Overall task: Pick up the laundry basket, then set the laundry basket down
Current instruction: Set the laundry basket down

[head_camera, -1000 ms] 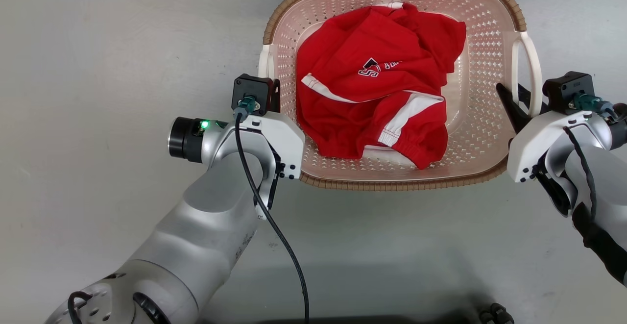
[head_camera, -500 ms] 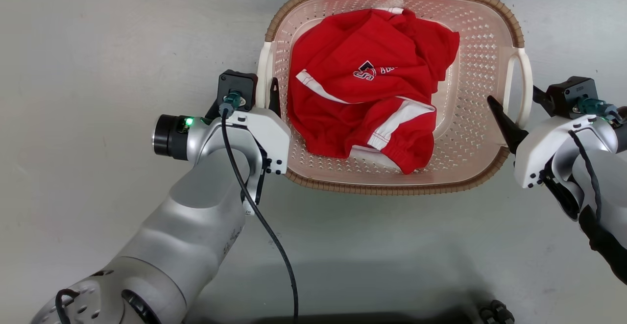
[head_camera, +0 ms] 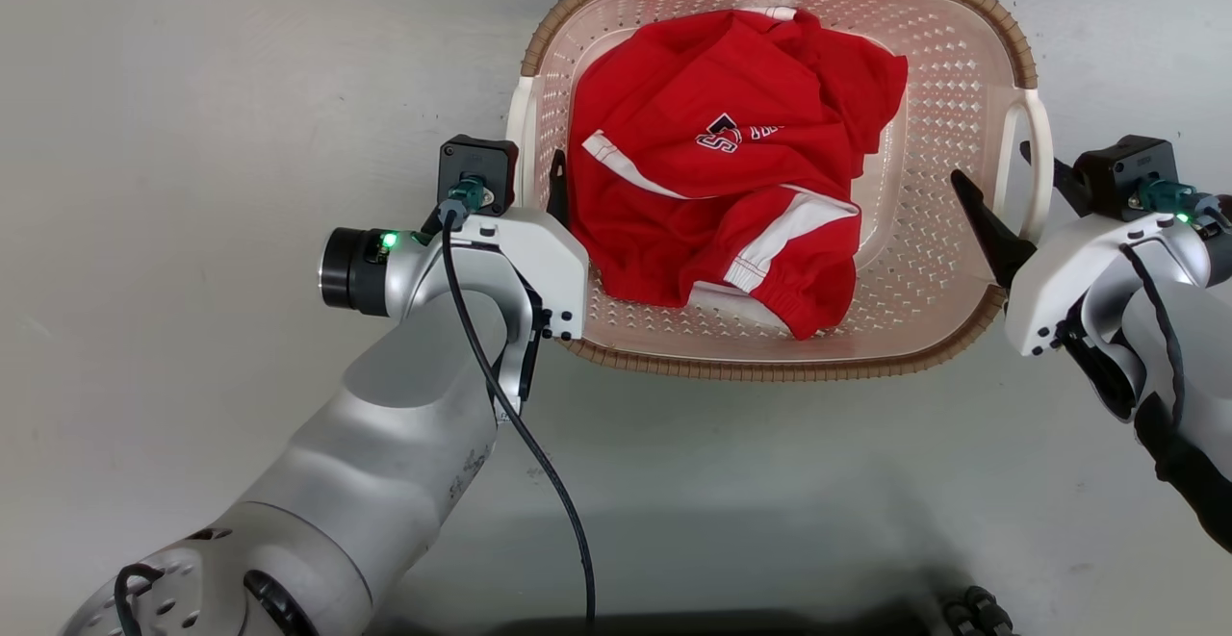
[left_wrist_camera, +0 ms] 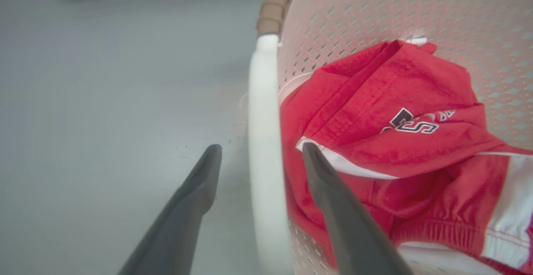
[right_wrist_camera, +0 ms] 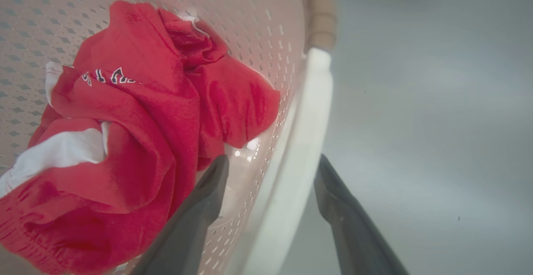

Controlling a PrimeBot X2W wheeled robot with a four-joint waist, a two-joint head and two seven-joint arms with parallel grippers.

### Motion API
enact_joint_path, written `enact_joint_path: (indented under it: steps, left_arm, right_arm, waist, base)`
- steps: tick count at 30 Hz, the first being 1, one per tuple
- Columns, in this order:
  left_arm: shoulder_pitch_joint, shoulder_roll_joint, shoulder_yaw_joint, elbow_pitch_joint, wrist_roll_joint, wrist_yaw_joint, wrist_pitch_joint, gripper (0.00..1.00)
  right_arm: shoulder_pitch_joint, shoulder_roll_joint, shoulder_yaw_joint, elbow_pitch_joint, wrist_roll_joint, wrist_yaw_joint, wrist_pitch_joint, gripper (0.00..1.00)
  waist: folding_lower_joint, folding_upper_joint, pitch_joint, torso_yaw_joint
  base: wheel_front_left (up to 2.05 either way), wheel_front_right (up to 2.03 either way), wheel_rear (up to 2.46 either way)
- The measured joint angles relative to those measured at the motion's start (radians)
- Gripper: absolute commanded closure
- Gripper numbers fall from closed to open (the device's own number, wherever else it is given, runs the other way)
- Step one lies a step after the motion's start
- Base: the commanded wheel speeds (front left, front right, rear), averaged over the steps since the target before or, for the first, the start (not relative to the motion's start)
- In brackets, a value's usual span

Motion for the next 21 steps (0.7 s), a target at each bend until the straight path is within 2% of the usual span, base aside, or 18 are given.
enact_joint_path:
  steps: [8,15,21]
  left_arm:
    - [0.000,0.000,0.041,-0.028,0.001,0.009,0.000,0.00]
    - [0.025,-0.001,0.170,-0.123,0.124,0.018,-0.003,0.00]
    - [0.136,-0.002,0.318,-0.214,0.279,0.023,-0.003,0.00]
  right_arm:
    - [0.001,0.000,-0.058,0.008,-0.030,0.000,0.000,0.00]
    - [0.021,-0.006,-0.188,-0.040,-0.065,0.000,0.000,0.00]
    - [0.087,-0.023,-0.309,-0.118,-0.135,0.000,0.000,0.00]
  waist:
    - [0.0000,0.0000,-0.037,0.001]
    - [0.0000,0.0000,-0.121,0.009]
    - [0.0000,0.0000,-0.224,0.018]
  base:
    - [0.00,0.00,0.00]
    - [0.00,0.00,0.00]
    - [0.00,0.00,0.00]
